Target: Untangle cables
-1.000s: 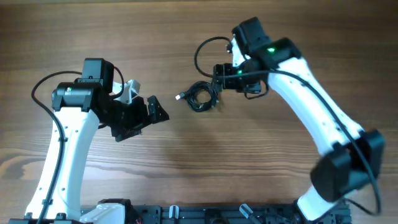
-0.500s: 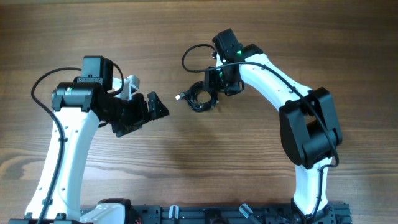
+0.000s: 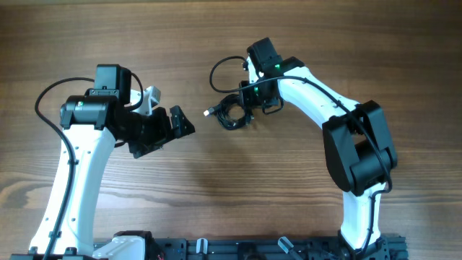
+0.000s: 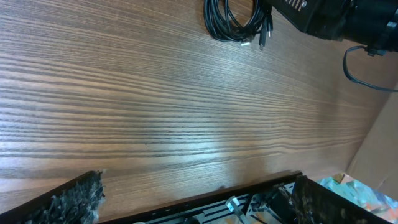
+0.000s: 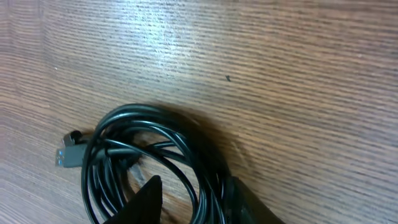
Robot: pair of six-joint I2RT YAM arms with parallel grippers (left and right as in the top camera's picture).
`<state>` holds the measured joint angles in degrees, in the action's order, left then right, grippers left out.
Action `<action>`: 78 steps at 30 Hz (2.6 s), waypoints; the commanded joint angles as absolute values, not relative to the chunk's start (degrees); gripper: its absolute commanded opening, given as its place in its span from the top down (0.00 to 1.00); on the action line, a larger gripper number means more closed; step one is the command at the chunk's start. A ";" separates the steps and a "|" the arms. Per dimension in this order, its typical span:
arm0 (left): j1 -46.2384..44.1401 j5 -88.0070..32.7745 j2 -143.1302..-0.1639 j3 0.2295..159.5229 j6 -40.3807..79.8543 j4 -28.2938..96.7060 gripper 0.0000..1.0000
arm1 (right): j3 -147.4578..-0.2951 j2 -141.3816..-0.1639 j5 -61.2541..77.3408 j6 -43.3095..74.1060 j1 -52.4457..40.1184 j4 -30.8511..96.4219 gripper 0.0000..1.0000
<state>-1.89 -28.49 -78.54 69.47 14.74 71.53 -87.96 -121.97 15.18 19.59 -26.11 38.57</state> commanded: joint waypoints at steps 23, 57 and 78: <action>-2.15 -28.18 -78.56 69.21 15.90 70.89 0.00 | -88.68 -109.62 14.92 21.02 -28.45 41.25 0.96; -15.70 -20.27 -83.22 69.21 43.11 57.12 0.47 | -88.66 -95.90 43.00 37.65 -28.53 36.53 0.96; -15.75 -32.12 -73.10 69.36 36.88 48.07 0.96 | -88.47 -97.19 11.25 34.52 -28.53 56.97 0.00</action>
<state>-15.59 -30.13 -76.49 69.32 38.17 48.58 -87.68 -96.23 12.73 35.57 -28.36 56.47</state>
